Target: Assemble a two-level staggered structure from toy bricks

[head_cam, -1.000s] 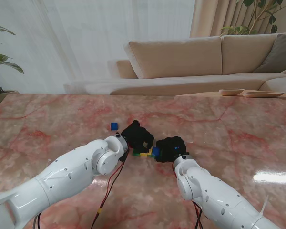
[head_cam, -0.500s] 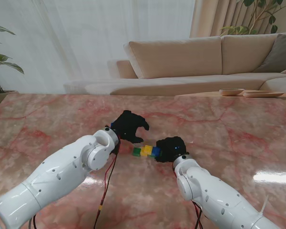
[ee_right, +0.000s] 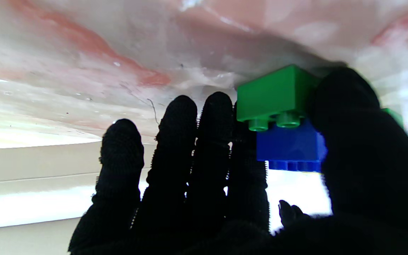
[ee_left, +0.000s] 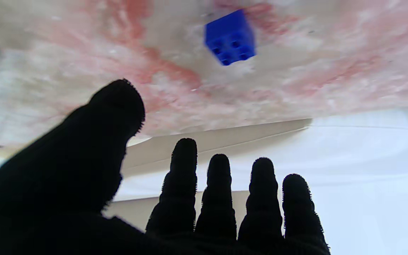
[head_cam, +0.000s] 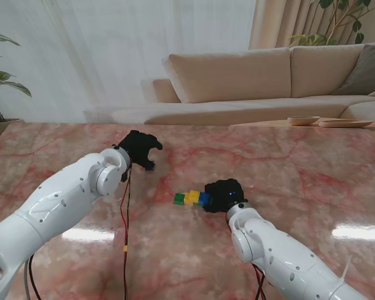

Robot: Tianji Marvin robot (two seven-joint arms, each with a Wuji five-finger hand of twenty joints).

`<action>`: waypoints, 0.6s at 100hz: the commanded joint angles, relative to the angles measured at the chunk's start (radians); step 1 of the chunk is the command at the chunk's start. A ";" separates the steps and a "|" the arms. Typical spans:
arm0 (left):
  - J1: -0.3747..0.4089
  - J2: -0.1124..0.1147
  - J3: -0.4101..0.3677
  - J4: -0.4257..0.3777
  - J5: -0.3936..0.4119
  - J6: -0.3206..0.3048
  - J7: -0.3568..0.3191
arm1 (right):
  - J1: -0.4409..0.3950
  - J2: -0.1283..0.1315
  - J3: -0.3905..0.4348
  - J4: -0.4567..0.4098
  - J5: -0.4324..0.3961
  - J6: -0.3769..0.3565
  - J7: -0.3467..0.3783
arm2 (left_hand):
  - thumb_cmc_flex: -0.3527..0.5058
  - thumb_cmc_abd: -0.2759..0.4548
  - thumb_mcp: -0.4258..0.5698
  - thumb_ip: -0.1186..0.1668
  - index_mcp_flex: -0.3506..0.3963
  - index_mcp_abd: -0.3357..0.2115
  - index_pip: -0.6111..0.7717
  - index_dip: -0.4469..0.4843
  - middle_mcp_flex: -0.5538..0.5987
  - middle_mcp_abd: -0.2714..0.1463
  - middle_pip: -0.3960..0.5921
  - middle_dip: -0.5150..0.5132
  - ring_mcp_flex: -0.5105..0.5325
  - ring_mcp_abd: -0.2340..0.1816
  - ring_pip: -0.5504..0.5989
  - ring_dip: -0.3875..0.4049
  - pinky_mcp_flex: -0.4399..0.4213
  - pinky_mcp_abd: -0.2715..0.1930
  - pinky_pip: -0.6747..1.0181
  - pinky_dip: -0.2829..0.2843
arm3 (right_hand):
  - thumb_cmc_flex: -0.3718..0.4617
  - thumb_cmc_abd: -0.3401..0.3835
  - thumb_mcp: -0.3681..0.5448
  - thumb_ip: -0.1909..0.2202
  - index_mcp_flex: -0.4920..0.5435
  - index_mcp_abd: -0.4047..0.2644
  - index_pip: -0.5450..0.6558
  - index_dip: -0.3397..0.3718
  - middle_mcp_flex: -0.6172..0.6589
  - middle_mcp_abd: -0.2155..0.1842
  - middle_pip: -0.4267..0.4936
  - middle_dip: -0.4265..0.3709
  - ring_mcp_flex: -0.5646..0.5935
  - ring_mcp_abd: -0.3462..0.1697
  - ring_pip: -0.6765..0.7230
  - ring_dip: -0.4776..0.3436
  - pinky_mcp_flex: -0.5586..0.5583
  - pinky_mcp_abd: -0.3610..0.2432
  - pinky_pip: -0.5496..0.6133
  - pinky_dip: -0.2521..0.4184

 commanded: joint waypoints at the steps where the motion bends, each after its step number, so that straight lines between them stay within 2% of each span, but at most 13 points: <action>1: -0.027 0.013 0.005 0.024 -0.001 0.000 -0.018 | -0.008 0.000 -0.001 0.008 0.000 -0.001 0.015 | -0.049 -0.007 -0.008 0.031 -0.035 0.024 -0.024 -0.014 -0.038 0.003 0.011 0.007 -0.040 -0.014 -0.011 0.006 -0.019 0.009 -0.032 0.002 | 0.050 0.020 0.090 -0.018 0.037 -0.110 0.086 0.000 0.024 -0.016 -0.003 0.015 0.031 -0.006 0.010 0.018 -0.006 0.007 0.023 0.005; 24: -0.071 0.021 0.063 0.072 -0.016 -0.029 -0.078 | -0.009 0.003 0.005 0.008 -0.006 -0.012 0.015 | -0.054 -0.027 -0.005 0.028 -0.026 0.020 -0.003 -0.004 -0.036 -0.001 0.018 0.032 -0.056 -0.015 -0.013 0.011 -0.029 0.011 -0.071 0.022 | 0.050 0.016 0.100 -0.018 0.035 -0.110 0.085 0.000 0.022 -0.016 -0.004 0.020 0.028 -0.007 0.008 0.017 -0.010 0.008 0.020 0.004; 28: -0.076 0.021 0.076 0.084 -0.016 -0.032 -0.075 | -0.009 0.003 0.006 0.008 -0.007 -0.015 0.014 | -0.060 -0.033 0.004 0.025 -0.035 0.023 -0.001 -0.003 -0.040 -0.001 0.018 0.052 -0.058 -0.015 -0.014 0.016 -0.027 0.011 -0.091 0.055 | 0.052 0.016 0.101 -0.017 0.035 -0.110 0.085 0.000 0.022 -0.015 -0.004 0.021 0.027 -0.006 0.008 0.017 -0.010 0.008 0.020 0.004; 35: -0.084 0.019 0.098 0.103 -0.019 -0.032 -0.075 | -0.009 0.004 0.007 0.009 -0.009 -0.021 0.013 | -0.062 -0.035 -0.001 0.024 -0.065 0.032 -0.015 -0.009 -0.060 -0.005 0.009 0.053 -0.067 -0.015 -0.016 0.017 -0.032 0.010 -0.104 0.061 | 0.051 0.015 0.104 -0.018 0.034 -0.111 0.085 0.000 0.022 -0.016 -0.004 0.023 0.027 -0.006 0.007 0.017 -0.009 0.008 0.020 0.004; 45: -0.094 0.012 0.128 0.139 -0.037 -0.027 -0.072 | -0.009 0.005 0.008 0.010 -0.009 -0.029 0.014 | -0.068 -0.039 -0.010 0.023 -0.115 0.059 -0.075 -0.042 -0.091 -0.002 0.005 0.061 -0.082 -0.015 -0.015 0.023 -0.033 0.007 -0.138 0.084 | 0.050 0.014 0.106 -0.018 0.035 -0.111 0.086 0.000 0.023 -0.018 -0.005 0.025 0.027 -0.006 0.007 0.017 -0.009 0.008 0.020 0.004; 60: -0.112 -0.010 0.173 0.208 -0.065 -0.027 -0.028 | -0.010 0.005 0.011 0.010 -0.009 -0.034 0.015 | -0.085 -0.043 -0.018 0.016 -0.168 0.084 -0.130 -0.072 -0.109 0.005 0.012 0.072 -0.084 -0.017 -0.006 0.033 -0.036 0.005 -0.149 0.117 | 0.048 0.014 0.108 -0.020 0.035 -0.110 0.085 0.000 0.023 -0.017 -0.007 0.027 0.027 -0.005 0.007 0.017 -0.010 0.008 0.019 0.004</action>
